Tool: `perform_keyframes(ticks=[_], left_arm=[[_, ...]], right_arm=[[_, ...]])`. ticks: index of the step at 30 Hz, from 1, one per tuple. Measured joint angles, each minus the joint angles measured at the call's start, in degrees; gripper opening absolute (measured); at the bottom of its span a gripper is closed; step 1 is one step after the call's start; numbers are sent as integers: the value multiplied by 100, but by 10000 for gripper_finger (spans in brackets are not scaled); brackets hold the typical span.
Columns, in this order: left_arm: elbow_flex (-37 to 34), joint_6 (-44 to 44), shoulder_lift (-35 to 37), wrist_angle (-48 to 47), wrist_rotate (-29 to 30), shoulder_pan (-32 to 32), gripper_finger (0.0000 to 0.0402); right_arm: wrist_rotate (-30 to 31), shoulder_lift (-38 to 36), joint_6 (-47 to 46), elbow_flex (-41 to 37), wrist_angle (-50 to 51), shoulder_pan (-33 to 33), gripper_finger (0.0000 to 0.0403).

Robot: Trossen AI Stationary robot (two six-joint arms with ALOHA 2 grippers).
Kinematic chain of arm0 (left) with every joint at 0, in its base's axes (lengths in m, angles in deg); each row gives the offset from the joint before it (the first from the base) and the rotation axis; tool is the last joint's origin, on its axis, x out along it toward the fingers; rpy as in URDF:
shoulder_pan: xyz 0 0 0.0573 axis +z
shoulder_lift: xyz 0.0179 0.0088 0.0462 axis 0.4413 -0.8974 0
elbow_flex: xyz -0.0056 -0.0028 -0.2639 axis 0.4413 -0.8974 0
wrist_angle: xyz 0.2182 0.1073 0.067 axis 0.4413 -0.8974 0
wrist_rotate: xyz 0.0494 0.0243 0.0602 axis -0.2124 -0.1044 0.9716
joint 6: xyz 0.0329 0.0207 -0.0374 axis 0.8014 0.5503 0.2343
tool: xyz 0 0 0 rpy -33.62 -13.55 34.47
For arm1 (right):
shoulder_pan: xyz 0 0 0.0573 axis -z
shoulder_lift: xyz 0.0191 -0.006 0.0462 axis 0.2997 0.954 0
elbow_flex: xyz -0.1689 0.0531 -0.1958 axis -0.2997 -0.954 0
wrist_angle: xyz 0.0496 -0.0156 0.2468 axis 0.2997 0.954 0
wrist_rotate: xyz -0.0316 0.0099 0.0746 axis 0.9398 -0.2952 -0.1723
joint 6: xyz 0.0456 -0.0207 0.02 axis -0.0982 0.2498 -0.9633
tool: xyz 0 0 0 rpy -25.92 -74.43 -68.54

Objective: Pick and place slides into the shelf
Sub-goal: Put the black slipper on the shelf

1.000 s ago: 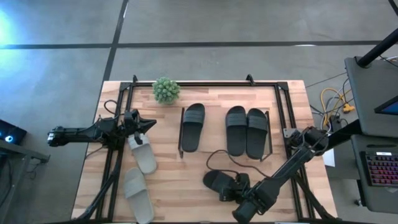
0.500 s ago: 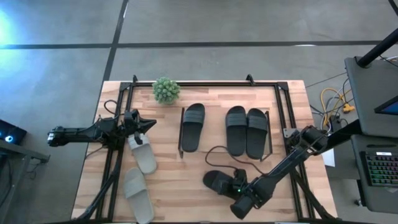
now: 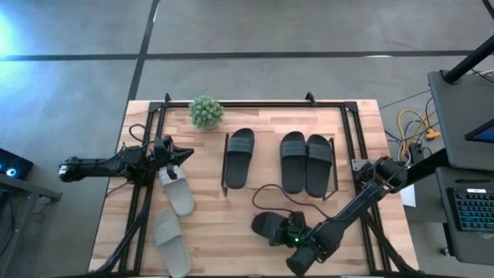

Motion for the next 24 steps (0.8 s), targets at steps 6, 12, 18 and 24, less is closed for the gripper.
perform_keyframes(ticks=[6, 12, 18, 24], left_arm=[[1, -1, 1, 1, 0, 0, 6], [1, -2, -1, 2, 0, 0, 6], [2, 0, 2, 0, 2, -2, 6], [0, 0, 2, 0, 1, 0, 6]], right_arm=[[1412, -172, -119, 669, 1116, -298, 10], [2448, -565, -400, 1521, 2692, -339, 10], [3560, -754, -278, 2155, 3194, 250, 15], [3823, -693, -298, 2390, 2945, 1070, 16]])
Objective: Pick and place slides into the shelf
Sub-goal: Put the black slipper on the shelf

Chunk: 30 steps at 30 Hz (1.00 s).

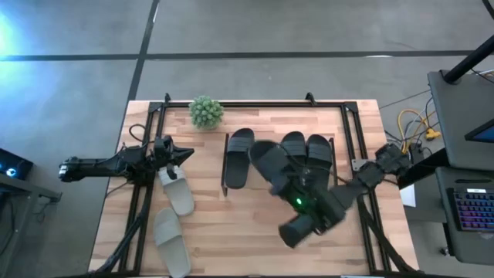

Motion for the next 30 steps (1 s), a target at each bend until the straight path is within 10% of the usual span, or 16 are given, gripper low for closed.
perform_keyframes(ticks=[18, 30], left_arm=[[1, -2, -3, 2, 0, 0, 6], [2, -2, 0, 0, -1, -2, 6]], right_arm=[[1398, 205, 9, -196, -1158, 558, 17], [1480, 878, 669, -201, -3838, 502, 18]])
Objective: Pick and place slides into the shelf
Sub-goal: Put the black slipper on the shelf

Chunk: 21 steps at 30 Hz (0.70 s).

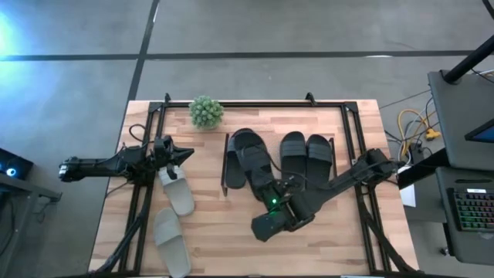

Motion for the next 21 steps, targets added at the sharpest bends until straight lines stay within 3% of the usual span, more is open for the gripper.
perform_keyframes(ticks=[8, 21], left_arm=[[-2, 2, -2, 1, 2, 2, 6], [-2, 0, -2, 0, 0, 1, 6]], right_arm=[[0, 201, -47, 0, -623, 189, 18], [-1, -29, 1598, 2, -387, 582, 18]])
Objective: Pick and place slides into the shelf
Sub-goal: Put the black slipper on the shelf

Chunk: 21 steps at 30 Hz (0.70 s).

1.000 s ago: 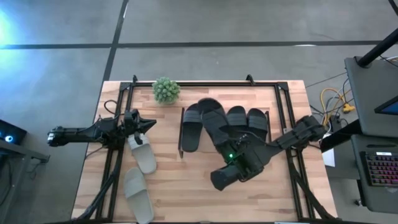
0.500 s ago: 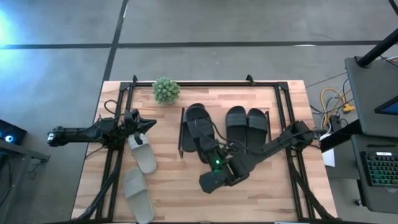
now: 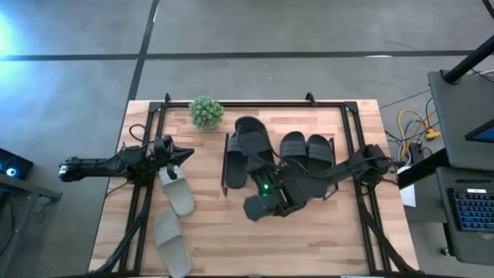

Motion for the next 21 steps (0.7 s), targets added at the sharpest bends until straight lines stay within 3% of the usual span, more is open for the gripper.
perform_keyframes(ticks=[11, 21], left_arm=[[0, 0, 0, -1, 2, 0, 6], [0, 0, -3, 2, 2, -1, 6]], right_arm=[[-8, -185, -1628, -310, 832, 243, 18], [-22, -373, -2187, -923, 833, 262, 17]])
